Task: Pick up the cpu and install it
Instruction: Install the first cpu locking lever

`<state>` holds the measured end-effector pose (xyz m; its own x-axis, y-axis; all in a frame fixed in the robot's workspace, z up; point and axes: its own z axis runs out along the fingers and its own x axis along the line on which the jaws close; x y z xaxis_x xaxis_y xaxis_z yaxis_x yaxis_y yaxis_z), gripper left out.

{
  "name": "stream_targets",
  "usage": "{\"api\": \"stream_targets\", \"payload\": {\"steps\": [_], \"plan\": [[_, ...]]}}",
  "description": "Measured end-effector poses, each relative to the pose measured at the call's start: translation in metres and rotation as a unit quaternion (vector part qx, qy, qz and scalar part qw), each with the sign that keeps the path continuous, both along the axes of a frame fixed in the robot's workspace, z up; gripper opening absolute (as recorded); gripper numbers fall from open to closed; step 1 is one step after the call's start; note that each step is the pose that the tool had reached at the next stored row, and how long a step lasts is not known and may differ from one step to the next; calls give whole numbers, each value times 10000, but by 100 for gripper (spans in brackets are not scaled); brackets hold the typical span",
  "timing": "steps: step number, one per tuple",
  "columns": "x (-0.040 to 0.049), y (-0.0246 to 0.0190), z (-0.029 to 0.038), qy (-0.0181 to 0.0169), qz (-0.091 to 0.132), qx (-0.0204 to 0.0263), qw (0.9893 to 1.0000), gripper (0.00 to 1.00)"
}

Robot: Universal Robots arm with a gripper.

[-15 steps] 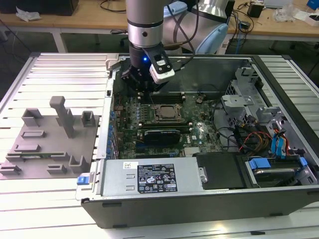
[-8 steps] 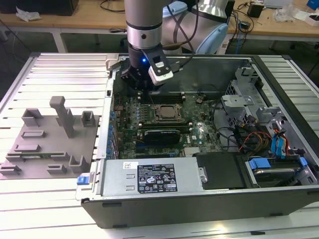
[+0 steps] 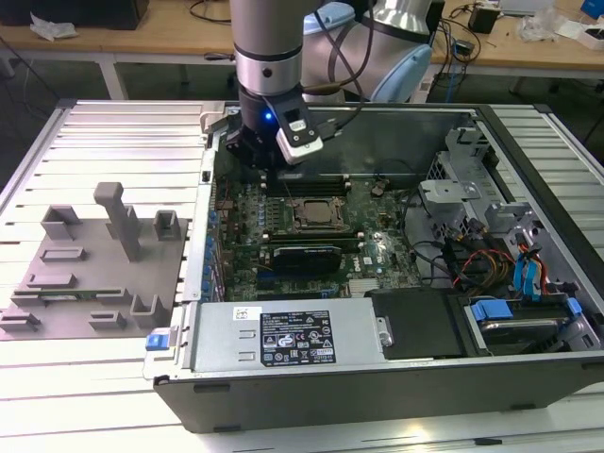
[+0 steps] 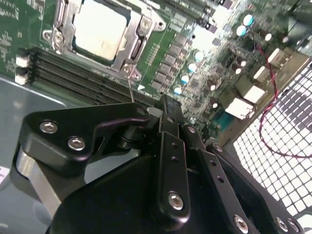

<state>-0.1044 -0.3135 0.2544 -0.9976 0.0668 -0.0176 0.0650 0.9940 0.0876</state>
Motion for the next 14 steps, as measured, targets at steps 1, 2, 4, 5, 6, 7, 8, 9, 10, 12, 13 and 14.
{"api": "stream_targets", "payload": {"steps": [1, 2, 4, 5, 6, 7, 8, 9, 10, 12, 13, 14], "plan": [[-9, 0, 0, -2, 1, 61, 10000, 11], [-14, 0, 0, -3, 1, 111, 9999, 11], [-19, 0, 0, -5, 0, 215, 9998, 11], [-21, 0, 0, -6, 0, 271, 9996, 11], [-21, 0, 0, -7, 0, 327, 9995, 11], [-22, 0, 0, -7, 1, 370, 9993, 11], [-22, 0, 0, -7, 0, 435, 9991, 11], [-22, 0, 0, -8, 0, 469, 9989, 11], [-21, -1, -1, -8, 0, 489, 9988, 11], [0, -10, -3, -6, -1, 498, 9988, 11], [13, -17, -3, -2, -4, 498, 9988, 11], [38, -27, -4, 6, -7, 497, 9988, 11]]}}
